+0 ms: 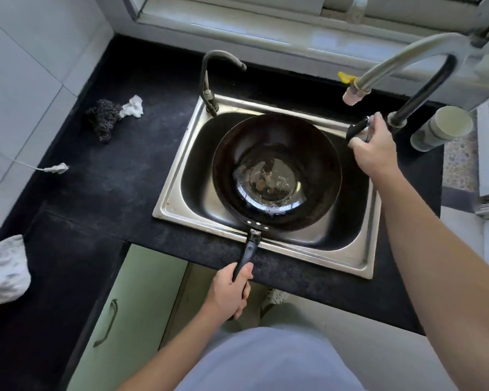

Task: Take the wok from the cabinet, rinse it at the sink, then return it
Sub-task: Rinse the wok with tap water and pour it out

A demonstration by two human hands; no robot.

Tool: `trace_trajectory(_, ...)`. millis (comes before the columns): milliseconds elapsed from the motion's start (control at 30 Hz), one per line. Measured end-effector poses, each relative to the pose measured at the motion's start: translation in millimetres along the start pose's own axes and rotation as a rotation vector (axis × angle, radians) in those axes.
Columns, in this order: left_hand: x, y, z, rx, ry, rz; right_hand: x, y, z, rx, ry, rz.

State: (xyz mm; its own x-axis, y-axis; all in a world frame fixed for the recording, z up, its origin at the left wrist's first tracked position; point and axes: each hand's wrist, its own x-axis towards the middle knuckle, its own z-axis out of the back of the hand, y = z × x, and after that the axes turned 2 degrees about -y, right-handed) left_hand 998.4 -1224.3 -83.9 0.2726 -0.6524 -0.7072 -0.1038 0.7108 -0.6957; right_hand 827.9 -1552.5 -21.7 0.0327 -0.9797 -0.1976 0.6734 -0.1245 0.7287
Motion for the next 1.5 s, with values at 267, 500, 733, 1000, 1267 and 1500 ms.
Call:
trace_trajectory(267, -1.4, -1.1, -5.4, -0.033, -0.007, 0.013, -0.9, -4.1, -7.8, -0.041, 0.101, -0.001)
trace_trajectory(500, -1.9, -2.3, -7.2, -0.034, -0.014, 0.015, -1.1, -4.4, -9.9, -0.114, 0.131, 0.027)
trace_trajectory(733, -1.9, -2.3, -7.2, -0.047, -0.014, 0.027, -0.2, -4.3, -9.6, -0.128, 0.136, 0.042)
trace_trajectory(1000, -1.8, -2.3, -6.7, -0.037, -0.007, 0.017, 1.3, -4.5, -10.7, -0.135, 0.145, 0.034)
trace_trajectory(1267, -1.5, -2.4, -5.8, -0.047, 0.005, 0.018, 4.2, -7.0, -11.6, -0.138, 0.157, 0.038)
trace_trajectory(1500, -1.8, -3.2, -5.5, -0.056, 0.012, 0.022, -14.2, -14.1, -10.0, -0.085, 0.042, 0.046)
